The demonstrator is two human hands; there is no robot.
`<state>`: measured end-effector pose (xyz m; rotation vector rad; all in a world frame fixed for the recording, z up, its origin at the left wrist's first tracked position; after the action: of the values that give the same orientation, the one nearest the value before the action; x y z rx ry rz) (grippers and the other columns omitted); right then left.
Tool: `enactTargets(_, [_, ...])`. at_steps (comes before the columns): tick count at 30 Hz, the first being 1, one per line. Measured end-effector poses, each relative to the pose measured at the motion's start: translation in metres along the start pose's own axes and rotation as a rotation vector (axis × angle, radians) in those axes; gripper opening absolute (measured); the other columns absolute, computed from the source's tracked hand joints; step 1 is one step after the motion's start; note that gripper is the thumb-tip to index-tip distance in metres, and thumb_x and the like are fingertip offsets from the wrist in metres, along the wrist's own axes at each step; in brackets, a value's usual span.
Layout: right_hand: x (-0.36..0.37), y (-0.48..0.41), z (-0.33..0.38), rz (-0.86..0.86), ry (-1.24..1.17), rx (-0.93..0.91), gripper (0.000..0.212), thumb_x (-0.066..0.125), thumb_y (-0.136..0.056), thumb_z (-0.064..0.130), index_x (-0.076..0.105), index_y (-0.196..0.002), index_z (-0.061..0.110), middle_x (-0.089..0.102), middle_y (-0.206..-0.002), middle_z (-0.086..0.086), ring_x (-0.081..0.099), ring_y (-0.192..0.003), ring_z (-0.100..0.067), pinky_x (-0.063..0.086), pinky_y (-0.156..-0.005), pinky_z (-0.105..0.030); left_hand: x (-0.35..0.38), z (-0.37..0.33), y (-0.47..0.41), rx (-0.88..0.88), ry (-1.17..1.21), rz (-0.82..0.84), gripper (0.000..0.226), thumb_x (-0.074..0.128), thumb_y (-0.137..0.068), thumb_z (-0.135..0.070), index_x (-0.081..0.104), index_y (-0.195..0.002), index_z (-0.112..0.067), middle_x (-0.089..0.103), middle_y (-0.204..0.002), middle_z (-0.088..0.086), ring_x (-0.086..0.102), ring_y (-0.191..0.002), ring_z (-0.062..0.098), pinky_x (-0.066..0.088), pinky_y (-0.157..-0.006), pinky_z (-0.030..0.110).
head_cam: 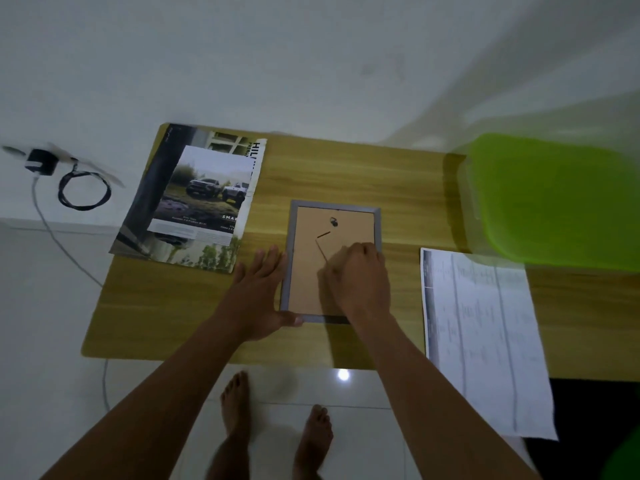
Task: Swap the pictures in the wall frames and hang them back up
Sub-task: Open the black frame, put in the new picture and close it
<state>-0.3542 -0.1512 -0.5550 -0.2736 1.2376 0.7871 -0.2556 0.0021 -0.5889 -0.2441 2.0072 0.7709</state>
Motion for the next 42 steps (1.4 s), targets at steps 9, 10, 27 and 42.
enactTargets(9, [-0.014,0.0,-0.003,-0.03,-0.195,0.057,0.041,0.065,-0.089,0.036,0.051,-0.117,0.01,0.058,-0.114,-0.008,0.058,-0.096,-0.023,0.039,-0.069,-0.028,-0.001,0.001,-0.002,-0.009,-0.004,0.027,0.127,0.065,-0.07,-0.072,-0.018,-0.152,-0.022,-0.023,-0.159,-0.001,-0.023,-0.146,0.022,-0.008,-0.117,0.049])
enactTargets(10, [-0.018,-0.001,-0.002,-0.034,-0.213,0.061,0.041,0.066,-0.088,0.036,0.05,-0.117,0.011,0.059,-0.112,-0.007,0.056,-0.091,-0.021,0.039,-0.068,-0.028,-0.001,0.002,-0.001,-0.009,-0.003,0.027,0.127,0.065,-0.069,-0.071,-0.018,-0.152,-0.022,-0.023,-0.159,-0.001,-0.023,-0.146,0.021,-0.008,-0.117,0.049])
enactTargets(27, [-0.102,-0.141,-0.08,-0.099,0.01,0.202,0.057,0.066,-0.087,0.046,0.047,-0.126,0.009,0.061,-0.123,-0.013,0.061,-0.11,-0.034,0.04,-0.07,-0.032,0.004,-0.003,-0.006,-0.028,-0.09,0.06,0.118,0.051,-0.081,-0.072,-0.041,-0.133,-0.021,-0.034,-0.151,0.001,-0.027,-0.144,0.023,-0.002,-0.119,0.056])
enactTargets(42, [-0.08,-0.15,-0.1,-0.083,0.099,0.077,0.04,0.049,-0.095,0.024,0.05,-0.13,0.004,0.057,-0.125,-0.016,0.054,-0.116,-0.033,0.049,-0.09,-0.041,0.004,-0.005,-0.007,-0.031,-0.059,0.068,0.118,0.048,-0.078,-0.075,-0.04,-0.137,-0.023,-0.036,-0.15,0.0,-0.03,-0.142,0.023,-0.008,-0.118,0.052])
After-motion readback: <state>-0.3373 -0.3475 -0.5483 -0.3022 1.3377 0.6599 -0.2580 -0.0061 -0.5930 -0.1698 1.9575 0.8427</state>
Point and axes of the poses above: each hand's wrist, its own y-axis away from the middle knuckle, its own x-axis out of the palm, z = x × y, the point moved 4 cm from there along -y, towards the middle knuckle
